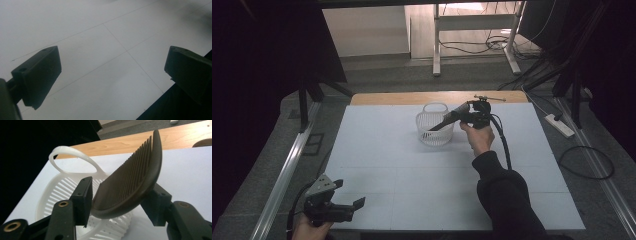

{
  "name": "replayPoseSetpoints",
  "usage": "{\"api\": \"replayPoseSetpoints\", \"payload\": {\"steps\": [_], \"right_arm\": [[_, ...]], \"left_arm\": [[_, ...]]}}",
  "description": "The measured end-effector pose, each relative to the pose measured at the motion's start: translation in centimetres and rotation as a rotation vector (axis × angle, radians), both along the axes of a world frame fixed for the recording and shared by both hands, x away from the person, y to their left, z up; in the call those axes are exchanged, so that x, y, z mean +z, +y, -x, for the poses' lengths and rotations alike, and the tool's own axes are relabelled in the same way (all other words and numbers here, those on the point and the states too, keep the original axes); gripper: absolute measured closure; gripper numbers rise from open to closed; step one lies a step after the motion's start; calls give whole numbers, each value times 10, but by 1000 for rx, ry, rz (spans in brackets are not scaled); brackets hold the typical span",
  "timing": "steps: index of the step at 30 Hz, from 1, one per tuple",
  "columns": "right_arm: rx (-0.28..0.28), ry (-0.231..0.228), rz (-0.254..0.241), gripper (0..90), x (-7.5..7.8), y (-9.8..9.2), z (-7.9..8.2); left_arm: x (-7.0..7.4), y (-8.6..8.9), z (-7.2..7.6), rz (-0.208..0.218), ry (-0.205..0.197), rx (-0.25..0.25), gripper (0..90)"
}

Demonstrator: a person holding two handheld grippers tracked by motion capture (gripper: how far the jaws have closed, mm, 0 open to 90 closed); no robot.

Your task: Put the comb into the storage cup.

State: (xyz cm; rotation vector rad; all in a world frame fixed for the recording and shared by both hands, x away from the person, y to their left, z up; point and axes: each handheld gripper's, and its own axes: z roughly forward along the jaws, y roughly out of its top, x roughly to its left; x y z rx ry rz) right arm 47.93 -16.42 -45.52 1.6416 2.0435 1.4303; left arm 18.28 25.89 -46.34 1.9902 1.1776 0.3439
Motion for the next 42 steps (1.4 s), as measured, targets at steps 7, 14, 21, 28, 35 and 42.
{"api": "replayPoseSetpoints", "payload": {"steps": [7, 14, 21, 28, 35, 42], "right_arm": [[16, -10, 47, 396, 2, 2, 1], [35, -22, 95, 345, 4, 4, 2], [62, -36, 127, 290, 8, 6, 3], [80, -36, 116, 225, 11, 5, 5], [97, -63, 168, 184, 16, 4, 8], [125, -64, 278, 149, 18, 6, 14]], "left_arm": [[0, 0, 0, 1, 2, 0, 18], [0, 0, 0, 0, 2, -1, 18], [0, 0, 0, -1, 1, 0, 18], [0, 0, 0, -1, 1, 1, 18], [0, 0, 0, 1, 2, 0, 18], [0, 0, 0, 1, 2, 2, 18]]}}
